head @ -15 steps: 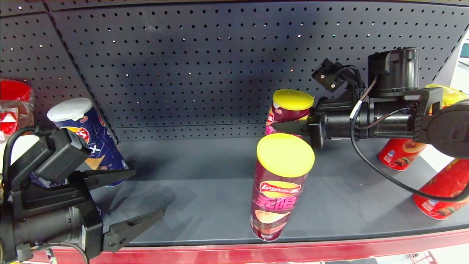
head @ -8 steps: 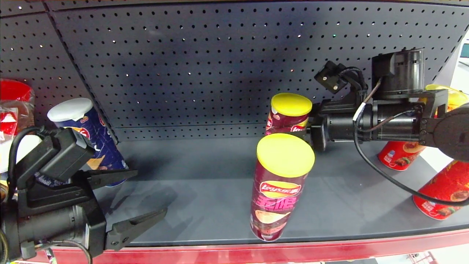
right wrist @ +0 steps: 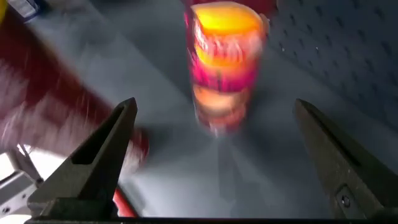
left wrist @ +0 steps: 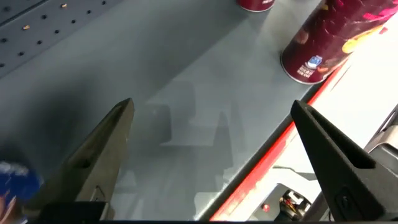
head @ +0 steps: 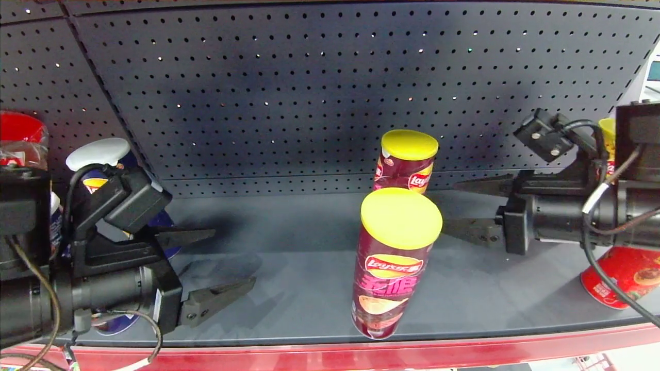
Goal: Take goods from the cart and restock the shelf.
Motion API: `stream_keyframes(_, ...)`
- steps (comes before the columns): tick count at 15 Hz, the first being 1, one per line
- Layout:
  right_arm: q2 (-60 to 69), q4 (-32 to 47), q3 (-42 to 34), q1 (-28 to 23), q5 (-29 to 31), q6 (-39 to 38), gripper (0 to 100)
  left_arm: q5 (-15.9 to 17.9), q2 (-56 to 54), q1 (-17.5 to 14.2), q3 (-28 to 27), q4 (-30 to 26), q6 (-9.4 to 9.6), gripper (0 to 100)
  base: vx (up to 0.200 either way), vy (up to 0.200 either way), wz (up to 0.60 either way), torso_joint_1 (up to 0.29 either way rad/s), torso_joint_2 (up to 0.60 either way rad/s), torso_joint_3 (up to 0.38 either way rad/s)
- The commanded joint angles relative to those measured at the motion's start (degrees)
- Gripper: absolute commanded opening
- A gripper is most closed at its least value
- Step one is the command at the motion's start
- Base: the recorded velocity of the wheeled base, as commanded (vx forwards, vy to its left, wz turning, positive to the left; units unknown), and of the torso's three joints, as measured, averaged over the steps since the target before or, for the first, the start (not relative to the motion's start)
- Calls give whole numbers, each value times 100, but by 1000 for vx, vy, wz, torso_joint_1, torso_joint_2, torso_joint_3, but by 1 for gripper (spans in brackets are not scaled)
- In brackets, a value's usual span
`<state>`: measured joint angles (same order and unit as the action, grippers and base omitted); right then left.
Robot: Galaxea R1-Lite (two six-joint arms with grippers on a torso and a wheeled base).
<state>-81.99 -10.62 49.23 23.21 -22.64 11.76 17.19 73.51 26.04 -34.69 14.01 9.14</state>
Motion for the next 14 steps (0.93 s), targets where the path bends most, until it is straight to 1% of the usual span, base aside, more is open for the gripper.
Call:
stream_keyframes(1, 896, -2, -546, -212, 5, -7, 100, 21, 454, 24, -37, 216, 9, 100, 0, 0, 0, 0, 0, 0)
stream_keyframes(3, 1528, 7, -915, -308, -30, -16, 100, 39, 814, 209, -152, 366, 9, 100, 0, 0, 0, 0, 0, 0)
stream_keyframes(5, 2214, 33, -1319, -352, -74, -148, 100, 197, 1201, 393, -292, 375, 9, 100, 0, 0, 0, 0, 0, 0)
stream_keyframes(8, 3067, 42, -1838, -361, -39, -289, 100, 197, 1755, 639, -679, 375, 9, 100, 0, 0, 0, 0, 0, 0)
stream_keyframes(10, 3515, 51, -1925, -379, 67, -447, 100, 171, 2009, 727, -881, 375, 9, 100, 0, 0, 0, 0, 0, 0)
stream_keyframes(13, 3805, 60, -1925, -695, 154, -640, 100, 224, 2141, 947, -908, 366, 17, 100, 0, 0, 0, 0, 0, 0)
stream_keyframes(14, 3884, 60, -1925, -836, 154, -772, 100, 224, 2194, 1079, -899, 366, 17, 100, 0, 0, 0, 0, 0, 0)
